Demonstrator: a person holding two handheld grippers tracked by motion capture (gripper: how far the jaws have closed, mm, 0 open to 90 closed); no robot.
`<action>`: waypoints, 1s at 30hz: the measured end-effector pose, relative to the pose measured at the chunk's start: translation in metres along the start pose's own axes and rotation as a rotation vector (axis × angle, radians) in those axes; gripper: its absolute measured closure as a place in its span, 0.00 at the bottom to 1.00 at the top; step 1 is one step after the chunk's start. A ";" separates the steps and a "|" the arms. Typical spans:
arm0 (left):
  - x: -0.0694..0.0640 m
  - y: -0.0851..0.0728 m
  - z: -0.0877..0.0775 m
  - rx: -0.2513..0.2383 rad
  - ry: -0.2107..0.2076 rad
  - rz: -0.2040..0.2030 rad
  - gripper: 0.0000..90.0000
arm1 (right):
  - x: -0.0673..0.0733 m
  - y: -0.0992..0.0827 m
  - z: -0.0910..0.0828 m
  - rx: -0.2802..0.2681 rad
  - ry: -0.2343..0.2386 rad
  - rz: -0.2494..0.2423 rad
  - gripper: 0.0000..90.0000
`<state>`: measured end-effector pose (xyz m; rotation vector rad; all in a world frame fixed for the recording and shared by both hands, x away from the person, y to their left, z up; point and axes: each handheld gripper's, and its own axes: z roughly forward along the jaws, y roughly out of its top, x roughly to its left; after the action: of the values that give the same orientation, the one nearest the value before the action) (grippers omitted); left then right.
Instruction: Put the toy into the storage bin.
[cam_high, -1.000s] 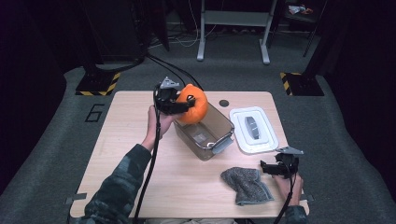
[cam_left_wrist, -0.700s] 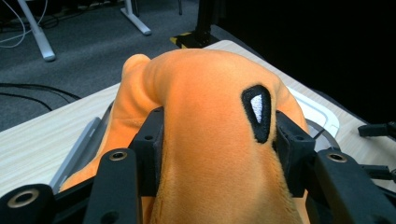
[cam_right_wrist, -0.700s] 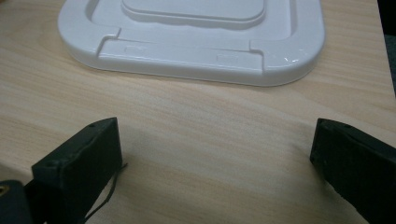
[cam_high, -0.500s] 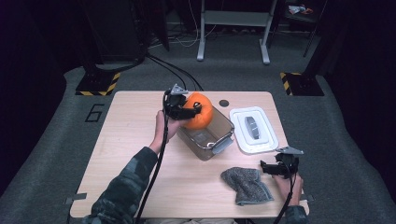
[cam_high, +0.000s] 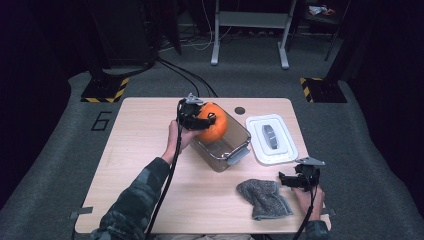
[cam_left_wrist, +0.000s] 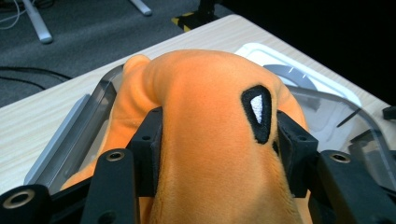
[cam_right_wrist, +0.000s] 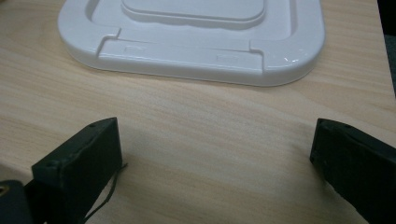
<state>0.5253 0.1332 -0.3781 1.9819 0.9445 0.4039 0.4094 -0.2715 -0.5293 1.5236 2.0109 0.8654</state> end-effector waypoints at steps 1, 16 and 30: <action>0.000 -0.001 0.001 -0.004 -0.001 -0.004 0.51 | 0.000 0.000 0.000 0.001 -0.001 -0.001 0.01; 0.006 -0.007 0.014 0.055 -0.005 -0.013 0.46 | 0.000 0.000 0.000 0.000 -0.001 -0.001 0.01; 0.009 -0.009 0.022 0.109 0.015 -0.007 0.39 | 0.000 0.000 0.000 0.001 -0.001 0.000 0.01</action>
<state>0.5394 0.1302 -0.3985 2.0757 1.0012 0.3706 0.4093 -0.2714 -0.5293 1.5236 2.0110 0.8641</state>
